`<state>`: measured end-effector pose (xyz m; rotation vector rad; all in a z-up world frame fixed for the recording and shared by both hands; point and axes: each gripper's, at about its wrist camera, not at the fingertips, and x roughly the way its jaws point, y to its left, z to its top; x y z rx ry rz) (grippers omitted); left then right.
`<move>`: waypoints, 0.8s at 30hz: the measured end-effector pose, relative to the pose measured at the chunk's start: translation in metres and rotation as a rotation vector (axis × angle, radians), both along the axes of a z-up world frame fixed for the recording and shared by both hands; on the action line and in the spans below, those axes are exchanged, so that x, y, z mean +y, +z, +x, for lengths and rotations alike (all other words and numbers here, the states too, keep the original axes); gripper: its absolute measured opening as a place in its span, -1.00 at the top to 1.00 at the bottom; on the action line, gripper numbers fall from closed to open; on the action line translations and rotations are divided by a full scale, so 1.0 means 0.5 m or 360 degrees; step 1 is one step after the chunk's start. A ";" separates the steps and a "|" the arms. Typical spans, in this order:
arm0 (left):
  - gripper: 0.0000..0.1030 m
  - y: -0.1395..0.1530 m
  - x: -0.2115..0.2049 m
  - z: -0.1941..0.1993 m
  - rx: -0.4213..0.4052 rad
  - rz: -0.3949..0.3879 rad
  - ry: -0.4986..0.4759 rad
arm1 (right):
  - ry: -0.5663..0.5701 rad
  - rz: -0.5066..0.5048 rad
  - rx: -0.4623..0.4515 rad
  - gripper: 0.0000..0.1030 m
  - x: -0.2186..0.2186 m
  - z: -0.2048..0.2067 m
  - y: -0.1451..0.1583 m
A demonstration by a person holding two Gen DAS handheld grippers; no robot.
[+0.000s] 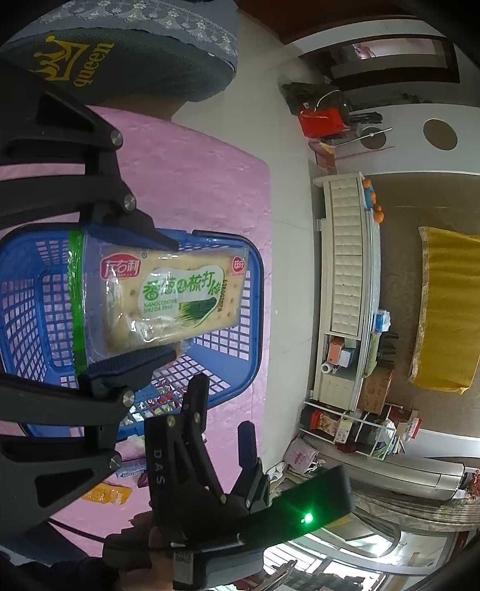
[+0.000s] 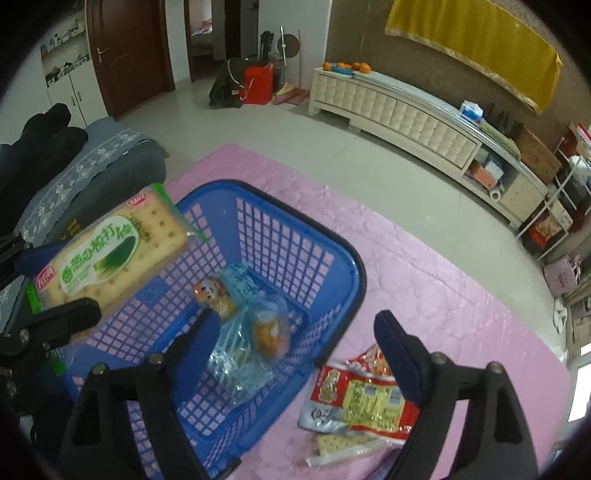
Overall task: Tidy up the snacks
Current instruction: 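Carry the cracker pack and striped bag over the blue basket with both grippers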
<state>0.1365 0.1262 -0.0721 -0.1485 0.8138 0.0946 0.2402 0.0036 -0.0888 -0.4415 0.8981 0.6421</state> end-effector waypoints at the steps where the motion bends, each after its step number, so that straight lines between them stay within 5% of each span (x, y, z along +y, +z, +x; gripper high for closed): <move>1: 0.07 0.000 0.002 0.000 0.0000 0.0000 -0.0004 | -0.0013 0.0019 0.0002 -0.71 -0.011 -0.007 0.003; 12: 0.07 0.004 -0.027 0.035 0.0016 0.0032 -0.0089 | -0.0208 0.0140 0.0109 -0.72 -0.073 -0.011 0.002; 24: 0.07 -0.056 0.001 0.120 0.0127 0.0050 -0.0115 | -0.0289 0.0194 0.0188 -0.72 -0.076 0.043 -0.038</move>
